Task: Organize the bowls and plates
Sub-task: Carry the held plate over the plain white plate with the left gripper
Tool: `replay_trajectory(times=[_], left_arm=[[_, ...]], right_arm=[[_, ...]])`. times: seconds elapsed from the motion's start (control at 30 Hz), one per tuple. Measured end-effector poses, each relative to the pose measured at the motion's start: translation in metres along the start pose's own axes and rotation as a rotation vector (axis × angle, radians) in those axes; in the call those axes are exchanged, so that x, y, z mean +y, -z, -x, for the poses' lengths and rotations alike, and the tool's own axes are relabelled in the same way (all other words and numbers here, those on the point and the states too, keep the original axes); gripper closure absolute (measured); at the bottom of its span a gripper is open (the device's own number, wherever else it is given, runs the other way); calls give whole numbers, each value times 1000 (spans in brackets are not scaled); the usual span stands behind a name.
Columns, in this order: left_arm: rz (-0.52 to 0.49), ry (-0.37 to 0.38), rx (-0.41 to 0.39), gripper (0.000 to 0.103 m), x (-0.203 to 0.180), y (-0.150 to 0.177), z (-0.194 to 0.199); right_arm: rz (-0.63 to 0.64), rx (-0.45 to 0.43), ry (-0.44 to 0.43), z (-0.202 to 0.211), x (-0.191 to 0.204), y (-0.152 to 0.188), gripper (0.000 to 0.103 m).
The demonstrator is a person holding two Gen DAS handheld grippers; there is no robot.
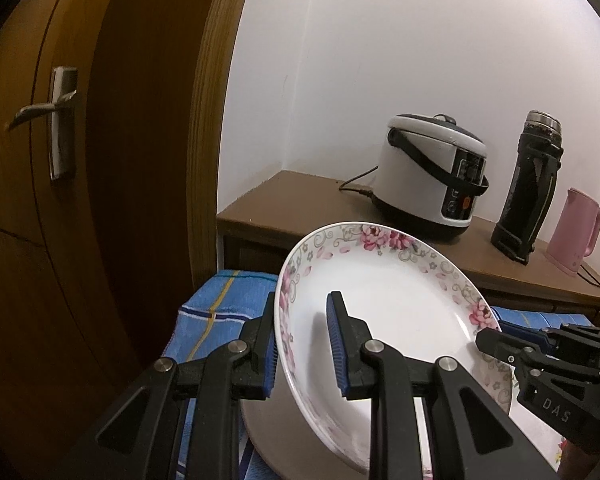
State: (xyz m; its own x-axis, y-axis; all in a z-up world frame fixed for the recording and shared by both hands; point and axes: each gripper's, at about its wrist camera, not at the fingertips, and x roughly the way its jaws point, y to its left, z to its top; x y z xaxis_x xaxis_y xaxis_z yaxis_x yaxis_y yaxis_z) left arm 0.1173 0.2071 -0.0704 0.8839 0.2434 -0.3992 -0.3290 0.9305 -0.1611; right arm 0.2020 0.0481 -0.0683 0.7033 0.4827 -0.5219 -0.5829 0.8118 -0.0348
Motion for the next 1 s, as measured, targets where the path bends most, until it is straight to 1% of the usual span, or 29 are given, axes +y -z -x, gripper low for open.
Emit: replay_trajectory(times=[0.13, 0.3, 0.87, 1.0], left_arm=[[4, -5, 23, 78, 1, 5, -4], [-6, -10, 12, 78, -1, 5, -3], [12, 12, 115, 78, 3, 11, -23], [10, 10, 121, 78, 2, 12, -23]], right_arm=[[-6, 11, 0, -5, -1, 0, 87], [-10, 28, 2, -9, -2, 0, 87], [0, 62, 16, -16, -3, -1, 87], [2, 67, 16, -17, -2, -1, 87]])
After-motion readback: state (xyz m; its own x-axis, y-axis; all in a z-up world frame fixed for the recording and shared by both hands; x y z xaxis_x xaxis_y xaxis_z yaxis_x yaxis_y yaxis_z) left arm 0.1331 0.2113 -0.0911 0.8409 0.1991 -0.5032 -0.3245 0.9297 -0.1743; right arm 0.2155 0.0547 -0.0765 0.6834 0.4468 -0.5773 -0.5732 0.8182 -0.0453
